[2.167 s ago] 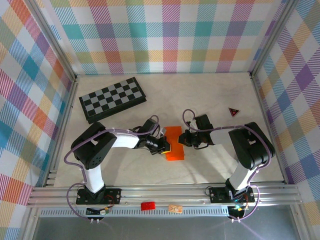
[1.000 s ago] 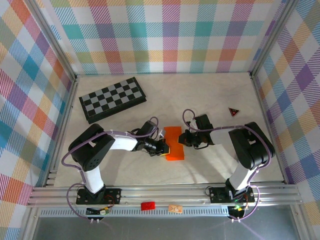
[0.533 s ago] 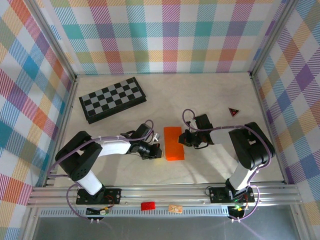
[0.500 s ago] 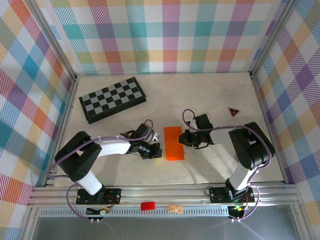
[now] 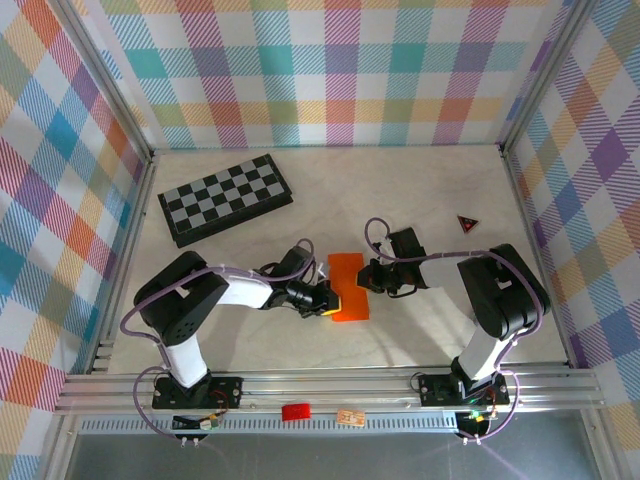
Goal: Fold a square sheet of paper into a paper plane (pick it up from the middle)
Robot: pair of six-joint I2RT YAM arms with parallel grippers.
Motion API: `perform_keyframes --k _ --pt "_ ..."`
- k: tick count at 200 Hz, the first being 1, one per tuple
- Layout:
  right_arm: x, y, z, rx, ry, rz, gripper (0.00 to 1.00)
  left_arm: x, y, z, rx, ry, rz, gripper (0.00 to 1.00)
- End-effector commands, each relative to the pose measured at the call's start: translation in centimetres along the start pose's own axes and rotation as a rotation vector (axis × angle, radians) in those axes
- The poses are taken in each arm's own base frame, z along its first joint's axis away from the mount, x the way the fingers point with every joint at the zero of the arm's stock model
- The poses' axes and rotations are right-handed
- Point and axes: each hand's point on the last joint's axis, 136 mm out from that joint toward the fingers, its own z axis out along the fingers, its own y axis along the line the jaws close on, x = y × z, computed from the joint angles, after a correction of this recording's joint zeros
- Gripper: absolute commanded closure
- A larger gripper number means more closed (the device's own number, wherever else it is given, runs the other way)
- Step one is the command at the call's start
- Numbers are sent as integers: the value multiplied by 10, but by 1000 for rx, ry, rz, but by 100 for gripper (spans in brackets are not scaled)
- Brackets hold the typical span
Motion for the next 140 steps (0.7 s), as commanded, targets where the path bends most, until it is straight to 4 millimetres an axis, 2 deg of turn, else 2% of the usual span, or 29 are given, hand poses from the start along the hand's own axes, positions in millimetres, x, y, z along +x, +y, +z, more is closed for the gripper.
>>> perform_keyframes --k 1,29,46,74,108,123,140 --pt "39 -72 1 276 92 110 100 20 17 0 -31 56 -2 100" --pt "39 -74 1 282 92 110 100 47 60 -16 -214 109 39 100" --pt "39 -72 0 275 86 111 100 55 63 -25 -262 124 83 100" --pt "37 -72 -2 283 78 104 100 45 49 -38 -286 58 138 100" --pt "39 -73 0 279 83 110 100 18 -3 -42 -155 -41 180 100" --pt "38 -73 0 280 84 110 100 8 -24 -37 -80 -58 186 100" --pt "38 -72 0 277 84 113 100 3 -39 -27 -16 -44 177 100"
